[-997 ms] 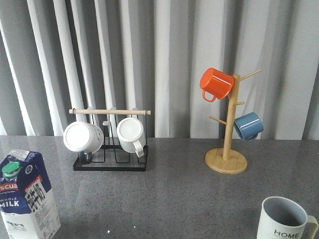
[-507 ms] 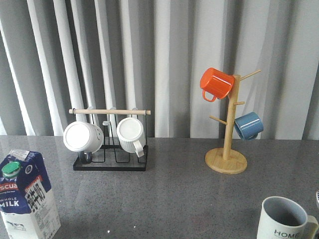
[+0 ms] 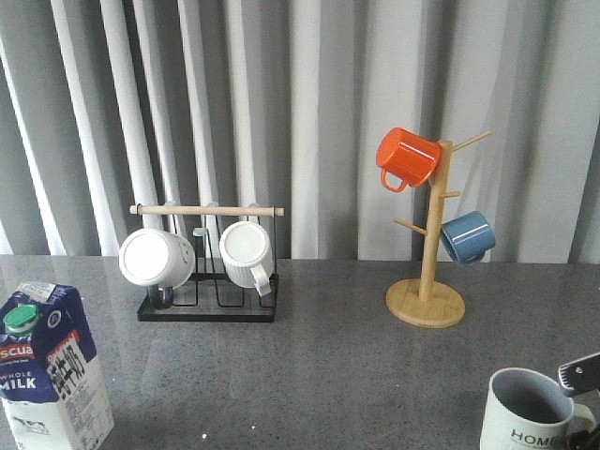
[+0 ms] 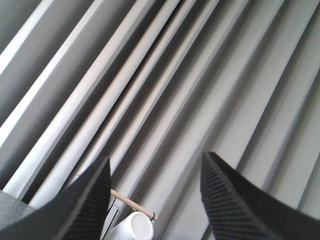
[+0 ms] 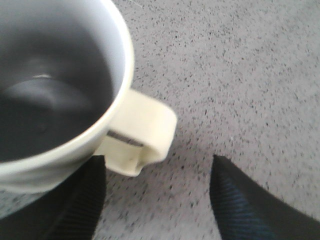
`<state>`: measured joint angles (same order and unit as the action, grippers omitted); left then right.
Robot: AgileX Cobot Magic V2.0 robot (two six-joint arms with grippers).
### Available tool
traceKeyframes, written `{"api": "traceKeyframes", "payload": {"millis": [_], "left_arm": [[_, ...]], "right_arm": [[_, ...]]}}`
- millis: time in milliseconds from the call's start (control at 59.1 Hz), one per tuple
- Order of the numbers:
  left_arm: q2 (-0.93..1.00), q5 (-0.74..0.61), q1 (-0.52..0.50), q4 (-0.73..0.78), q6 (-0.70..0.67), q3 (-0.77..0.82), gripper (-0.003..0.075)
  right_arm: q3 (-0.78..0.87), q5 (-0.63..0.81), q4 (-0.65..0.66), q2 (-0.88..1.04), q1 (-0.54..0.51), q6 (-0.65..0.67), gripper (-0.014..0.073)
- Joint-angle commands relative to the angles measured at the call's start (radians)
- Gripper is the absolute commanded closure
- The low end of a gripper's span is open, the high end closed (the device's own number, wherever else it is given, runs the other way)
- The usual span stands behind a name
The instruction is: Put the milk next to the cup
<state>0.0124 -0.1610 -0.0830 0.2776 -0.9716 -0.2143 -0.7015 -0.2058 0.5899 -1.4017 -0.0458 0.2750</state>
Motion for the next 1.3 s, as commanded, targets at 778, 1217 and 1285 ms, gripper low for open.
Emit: {"api": "traceKeyframes", "payload": {"millis": [778, 1217, 1285], "left_arm": [[0.009, -0.052, 0.005, -0.003, -0.003, -0.034, 0.0321], [0.009, -0.052, 0.005, -0.003, -0.003, -0.034, 0.0321], [0.009, -0.052, 0.005, -0.003, -0.003, -0.034, 0.0321]], "right_arm": [[-0.139, 0.196, -0.197, 0.054, 0.316, 0.001, 0.0602], [-0.139, 0.167, -0.205, -0.059, 0.371, 0.002, 0.0514], [-0.138, 0.148, -0.205, -0.059, 0.371, 0.002, 0.0473]]}}
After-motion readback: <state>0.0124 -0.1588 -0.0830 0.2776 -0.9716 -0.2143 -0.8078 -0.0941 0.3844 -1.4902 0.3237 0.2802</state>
